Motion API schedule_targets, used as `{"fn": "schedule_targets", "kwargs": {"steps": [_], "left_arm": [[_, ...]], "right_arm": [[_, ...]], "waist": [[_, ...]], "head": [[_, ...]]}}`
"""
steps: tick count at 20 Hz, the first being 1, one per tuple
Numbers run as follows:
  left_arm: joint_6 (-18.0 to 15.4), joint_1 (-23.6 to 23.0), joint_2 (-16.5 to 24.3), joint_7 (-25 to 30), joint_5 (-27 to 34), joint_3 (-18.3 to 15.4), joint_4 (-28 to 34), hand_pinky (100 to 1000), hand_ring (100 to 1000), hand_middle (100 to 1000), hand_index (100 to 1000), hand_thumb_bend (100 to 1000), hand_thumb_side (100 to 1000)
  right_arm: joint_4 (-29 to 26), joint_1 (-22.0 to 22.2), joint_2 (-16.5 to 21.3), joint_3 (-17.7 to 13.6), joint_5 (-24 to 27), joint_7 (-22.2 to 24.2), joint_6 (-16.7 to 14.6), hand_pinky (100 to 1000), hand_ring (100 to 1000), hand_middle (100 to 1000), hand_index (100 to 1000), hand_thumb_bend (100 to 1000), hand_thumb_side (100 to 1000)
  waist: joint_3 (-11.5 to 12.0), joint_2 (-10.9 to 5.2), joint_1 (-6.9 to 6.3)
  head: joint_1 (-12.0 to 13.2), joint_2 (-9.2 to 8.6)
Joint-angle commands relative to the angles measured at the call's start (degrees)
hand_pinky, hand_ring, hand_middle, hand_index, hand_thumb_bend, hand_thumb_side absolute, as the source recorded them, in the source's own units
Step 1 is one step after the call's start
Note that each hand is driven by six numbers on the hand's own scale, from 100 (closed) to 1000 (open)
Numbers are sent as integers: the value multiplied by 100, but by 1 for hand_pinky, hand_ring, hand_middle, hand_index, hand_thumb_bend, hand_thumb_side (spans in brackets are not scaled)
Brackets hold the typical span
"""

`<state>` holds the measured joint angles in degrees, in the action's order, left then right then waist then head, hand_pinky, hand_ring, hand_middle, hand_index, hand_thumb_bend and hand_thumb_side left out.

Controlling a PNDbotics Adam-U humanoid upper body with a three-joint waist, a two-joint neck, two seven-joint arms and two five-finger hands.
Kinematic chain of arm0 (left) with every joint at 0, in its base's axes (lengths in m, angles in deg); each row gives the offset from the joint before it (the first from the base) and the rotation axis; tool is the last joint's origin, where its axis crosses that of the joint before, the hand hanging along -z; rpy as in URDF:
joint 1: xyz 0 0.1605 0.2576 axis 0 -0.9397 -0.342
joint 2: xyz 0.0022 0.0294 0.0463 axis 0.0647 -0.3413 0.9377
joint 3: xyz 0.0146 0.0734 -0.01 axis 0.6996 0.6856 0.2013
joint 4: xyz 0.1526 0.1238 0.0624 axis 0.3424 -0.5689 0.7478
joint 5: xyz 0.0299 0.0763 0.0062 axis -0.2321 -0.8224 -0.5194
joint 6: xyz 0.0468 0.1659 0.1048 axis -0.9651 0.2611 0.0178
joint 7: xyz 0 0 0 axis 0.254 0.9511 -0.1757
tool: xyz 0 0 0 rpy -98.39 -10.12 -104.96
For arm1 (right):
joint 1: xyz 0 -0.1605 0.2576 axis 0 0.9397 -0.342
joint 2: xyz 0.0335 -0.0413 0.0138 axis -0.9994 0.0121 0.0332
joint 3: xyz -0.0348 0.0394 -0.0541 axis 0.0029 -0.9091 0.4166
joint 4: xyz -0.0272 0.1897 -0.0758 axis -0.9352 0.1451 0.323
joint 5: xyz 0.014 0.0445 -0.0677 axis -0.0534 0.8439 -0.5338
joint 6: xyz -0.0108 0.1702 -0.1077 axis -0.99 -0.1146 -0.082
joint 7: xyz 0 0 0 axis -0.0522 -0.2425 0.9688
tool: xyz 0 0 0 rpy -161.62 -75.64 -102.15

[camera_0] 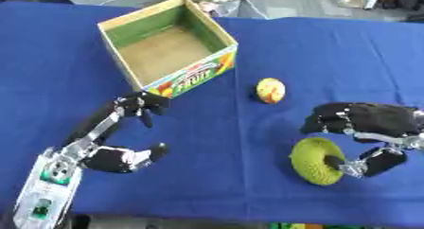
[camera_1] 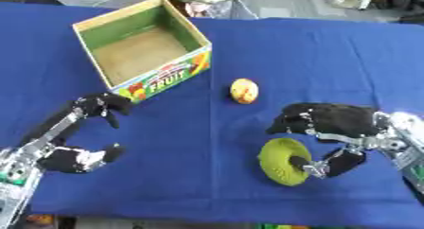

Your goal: Pick up objects on the table and place them in the box.

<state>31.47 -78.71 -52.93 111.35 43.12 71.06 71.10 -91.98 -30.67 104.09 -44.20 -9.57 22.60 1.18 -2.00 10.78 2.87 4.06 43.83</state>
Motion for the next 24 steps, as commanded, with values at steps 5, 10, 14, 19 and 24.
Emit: {"fn": "schedule_targets", "kwargs": {"steps": [5,10,14,19,24], "left_arm": [[-7,47,100,14,37,13,60,564,737,754,877,470,579],[-7,45,99,18,41,12,59,564,737,755,877,469,580],[-6,43,99,16,41,8,60,564,737,755,877,468,580],[-9,44,96,16,42,6,62,564,738,755,877,468,580],[-7,41,95,17,46,4,59,564,738,755,877,465,583]], "right_arm": [[74,-90,44,-8,-48,234,-296,956,893,822,854,100,185],[79,-59,52,-29,27,247,-254,958,891,816,569,100,189],[62,-33,64,-79,161,192,-201,956,886,802,477,100,182],[60,-16,63,-138,392,90,-115,952,875,778,438,100,171],[-29,-41,68,-262,778,-13,16,953,870,761,428,100,161]], "waist": [[9,-79,-2],[2,-84,2],[-7,-83,-4],[-18,-83,-14],[-30,-87,-19]], "head": [[-3,29],[3,29],[6,29],[7,29],[15,29]]}}
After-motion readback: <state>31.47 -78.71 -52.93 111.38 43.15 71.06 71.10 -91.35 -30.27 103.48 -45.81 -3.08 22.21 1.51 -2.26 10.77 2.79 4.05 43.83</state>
